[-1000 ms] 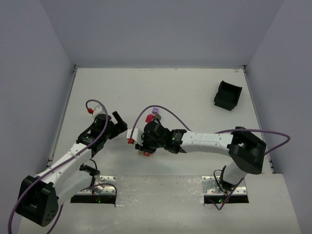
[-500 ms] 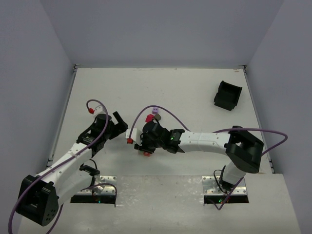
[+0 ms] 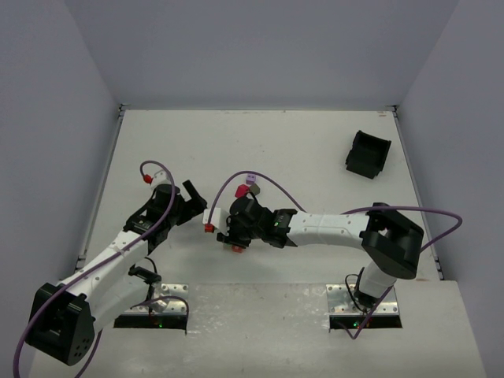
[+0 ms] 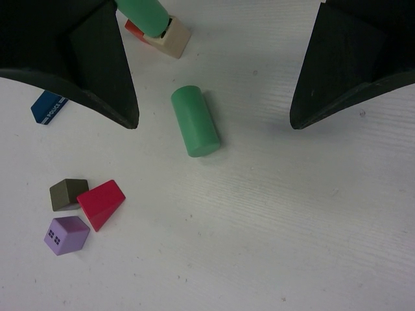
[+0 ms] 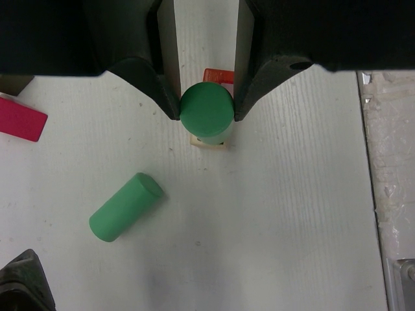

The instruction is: Build the wood block tower

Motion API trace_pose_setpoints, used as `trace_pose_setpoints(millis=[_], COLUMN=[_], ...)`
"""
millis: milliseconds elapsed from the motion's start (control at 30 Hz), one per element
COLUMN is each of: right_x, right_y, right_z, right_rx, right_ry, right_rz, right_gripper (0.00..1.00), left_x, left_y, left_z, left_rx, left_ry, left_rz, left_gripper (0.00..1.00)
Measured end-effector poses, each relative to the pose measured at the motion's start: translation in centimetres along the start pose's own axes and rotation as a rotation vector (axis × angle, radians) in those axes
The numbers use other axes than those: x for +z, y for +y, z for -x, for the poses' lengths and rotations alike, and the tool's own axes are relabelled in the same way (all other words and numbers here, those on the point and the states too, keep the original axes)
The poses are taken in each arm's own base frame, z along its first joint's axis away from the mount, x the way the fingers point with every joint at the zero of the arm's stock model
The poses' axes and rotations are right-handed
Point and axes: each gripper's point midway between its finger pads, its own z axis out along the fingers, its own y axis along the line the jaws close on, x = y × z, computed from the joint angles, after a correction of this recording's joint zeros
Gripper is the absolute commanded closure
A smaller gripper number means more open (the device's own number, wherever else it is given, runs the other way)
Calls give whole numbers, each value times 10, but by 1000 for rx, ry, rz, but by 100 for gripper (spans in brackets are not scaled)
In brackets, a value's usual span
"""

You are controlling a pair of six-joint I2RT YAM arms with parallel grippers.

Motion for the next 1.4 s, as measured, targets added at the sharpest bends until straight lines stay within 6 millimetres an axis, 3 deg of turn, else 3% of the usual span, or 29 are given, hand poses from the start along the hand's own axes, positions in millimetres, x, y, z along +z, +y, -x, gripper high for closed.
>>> trace_pose_setpoints(millis=[1400], right_x=[2], right_y=[-3], right_z=[-2], right_rx=[2], right_ry=[5], right_rz=[-15], right_gripper=[70], left_x=[0], left_y=[-3], left_z=[-2], left_rx=[19], left_ry=[10], left_rz=[-21], left_gripper=[0])
